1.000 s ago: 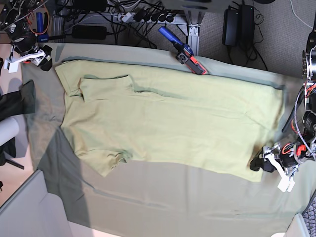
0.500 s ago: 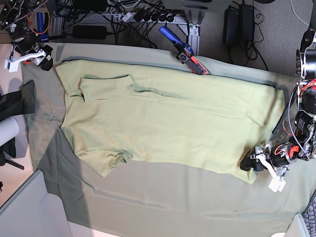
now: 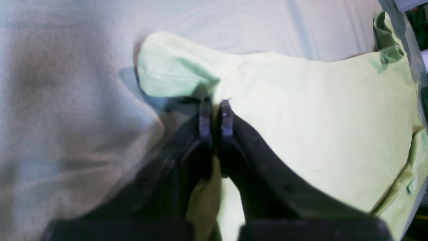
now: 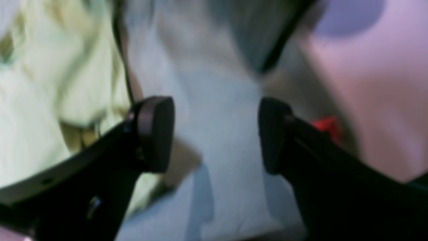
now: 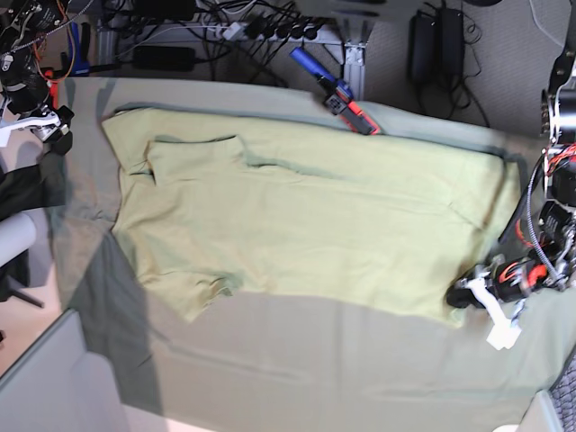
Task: Fold the T-shirt properly
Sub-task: 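Move the left gripper to pinch the hem corner beside it, then move the right gripper to pinch the hem corner beside it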
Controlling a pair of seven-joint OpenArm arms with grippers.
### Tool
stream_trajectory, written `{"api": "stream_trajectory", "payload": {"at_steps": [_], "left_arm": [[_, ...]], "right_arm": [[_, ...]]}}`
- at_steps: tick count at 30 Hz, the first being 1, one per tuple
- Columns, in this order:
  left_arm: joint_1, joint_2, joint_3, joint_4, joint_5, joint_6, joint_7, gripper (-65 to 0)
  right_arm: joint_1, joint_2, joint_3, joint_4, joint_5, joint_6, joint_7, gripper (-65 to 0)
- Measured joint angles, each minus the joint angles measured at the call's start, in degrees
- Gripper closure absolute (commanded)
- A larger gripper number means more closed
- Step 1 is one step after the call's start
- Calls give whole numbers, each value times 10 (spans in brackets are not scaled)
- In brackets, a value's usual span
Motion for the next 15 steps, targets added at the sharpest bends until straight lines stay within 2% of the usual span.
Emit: {"api": "stream_trajectory", "payload": {"at_steps": [4,7,12,15], "left_arm": [[1,0,0,0,-10,0,2,0],[1,0,0,0,-10,0,2,0],[-4,2,0,20,-10,0,17,0],[-14,2,1,31,-15,0,48,0]], "right_arm": [[43,29,7,0,-7,0,-1,-394],[91,52,-12,-7,-7,0,-10,-394],[201,92,-120,-79,-18,0,26,-394],[280,100,-191,-133,-26,0,47,-394]]}}
